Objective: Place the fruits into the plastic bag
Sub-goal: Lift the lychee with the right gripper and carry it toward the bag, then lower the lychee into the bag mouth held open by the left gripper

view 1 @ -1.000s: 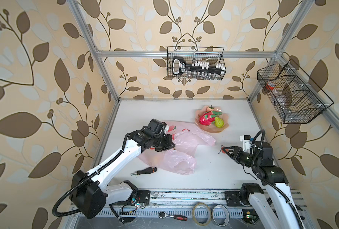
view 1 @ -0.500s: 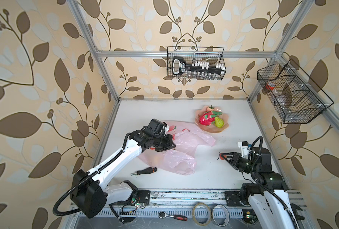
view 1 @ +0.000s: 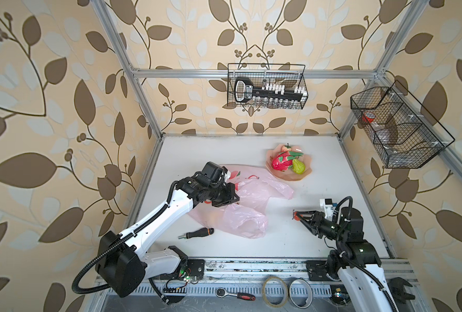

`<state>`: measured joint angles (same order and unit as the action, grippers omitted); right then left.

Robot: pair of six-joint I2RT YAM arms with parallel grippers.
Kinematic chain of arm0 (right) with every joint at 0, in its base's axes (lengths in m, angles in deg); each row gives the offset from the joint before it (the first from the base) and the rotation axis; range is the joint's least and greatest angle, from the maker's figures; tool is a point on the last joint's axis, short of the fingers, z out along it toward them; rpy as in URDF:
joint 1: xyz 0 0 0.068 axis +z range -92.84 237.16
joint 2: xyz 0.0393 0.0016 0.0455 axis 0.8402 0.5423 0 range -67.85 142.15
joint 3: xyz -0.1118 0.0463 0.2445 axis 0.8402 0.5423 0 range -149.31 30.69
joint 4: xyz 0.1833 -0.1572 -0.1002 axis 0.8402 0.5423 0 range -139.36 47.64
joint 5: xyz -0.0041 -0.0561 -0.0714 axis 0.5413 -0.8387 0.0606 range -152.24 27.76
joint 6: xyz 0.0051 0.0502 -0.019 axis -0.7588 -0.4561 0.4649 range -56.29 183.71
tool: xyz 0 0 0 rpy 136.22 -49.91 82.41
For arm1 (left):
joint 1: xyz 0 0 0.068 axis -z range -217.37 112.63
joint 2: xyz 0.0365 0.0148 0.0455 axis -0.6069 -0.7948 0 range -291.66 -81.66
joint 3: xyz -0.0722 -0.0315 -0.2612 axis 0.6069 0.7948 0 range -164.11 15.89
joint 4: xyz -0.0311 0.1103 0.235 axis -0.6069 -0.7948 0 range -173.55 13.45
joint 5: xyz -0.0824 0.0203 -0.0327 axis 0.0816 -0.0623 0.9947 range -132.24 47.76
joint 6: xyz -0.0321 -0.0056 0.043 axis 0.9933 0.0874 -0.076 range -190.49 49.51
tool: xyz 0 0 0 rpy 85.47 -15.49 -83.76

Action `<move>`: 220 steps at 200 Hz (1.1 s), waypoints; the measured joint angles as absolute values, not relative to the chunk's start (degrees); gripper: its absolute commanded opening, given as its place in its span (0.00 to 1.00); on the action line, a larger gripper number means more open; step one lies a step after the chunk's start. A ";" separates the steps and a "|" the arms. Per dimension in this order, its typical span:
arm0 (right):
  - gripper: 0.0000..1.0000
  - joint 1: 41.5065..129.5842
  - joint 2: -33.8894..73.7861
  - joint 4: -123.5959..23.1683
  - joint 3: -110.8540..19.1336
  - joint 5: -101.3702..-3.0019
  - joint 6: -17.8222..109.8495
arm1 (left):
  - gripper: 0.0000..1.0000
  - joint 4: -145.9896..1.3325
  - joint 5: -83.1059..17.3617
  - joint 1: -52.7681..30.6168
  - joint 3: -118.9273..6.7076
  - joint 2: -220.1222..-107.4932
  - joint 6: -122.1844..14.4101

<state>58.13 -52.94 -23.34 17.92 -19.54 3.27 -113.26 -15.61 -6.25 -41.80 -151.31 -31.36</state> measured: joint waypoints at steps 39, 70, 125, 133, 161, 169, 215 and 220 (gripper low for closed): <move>0.24 64.06 -54.97 -28.81 20.41 -21.16 -3.62 | 0.00 -113.24 -15.61 -6.25 -41.80 -151.31 -31.34; 0.24 68.41 -54.97 -31.95 21.28 -23.63 -6.83 | 0.00 -113.26 -15.61 -6.25 -41.84 -151.31 -31.36; 0.22 74.96 -50.53 -41.75 24.28 -28.39 -11.88 | 0.00 -113.37 -15.59 -6.25 -42.33 -151.29 -31.34; 0.22 76.10 -49.29 -43.49 24.74 -29.18 -12.49 | 0.00 -113.37 -15.57 -6.25 -42.35 -151.27 -31.34; 0.22 81.11 -44.08 -50.23 25.76 -32.48 -14.65 | 0.00 -113.37 -15.57 -6.25 -42.37 -151.27 -31.34; 0.21 82.55 -42.40 -52.57 25.92 -33.46 -15.16 | 0.00 -113.37 -15.57 -6.25 -42.35 -151.25 -31.34; 0.20 89.37 -31.06 -65.96 27.60 -38.67 -18.46 | 0.00 -113.37 -15.48 -6.25 -42.37 -150.72 -31.34; 0.19 89.81 -29.75 -67.21 27.60 -38.99 -18.63 | 0.00 -113.37 -15.41 -6.25 -42.37 -150.66 -31.34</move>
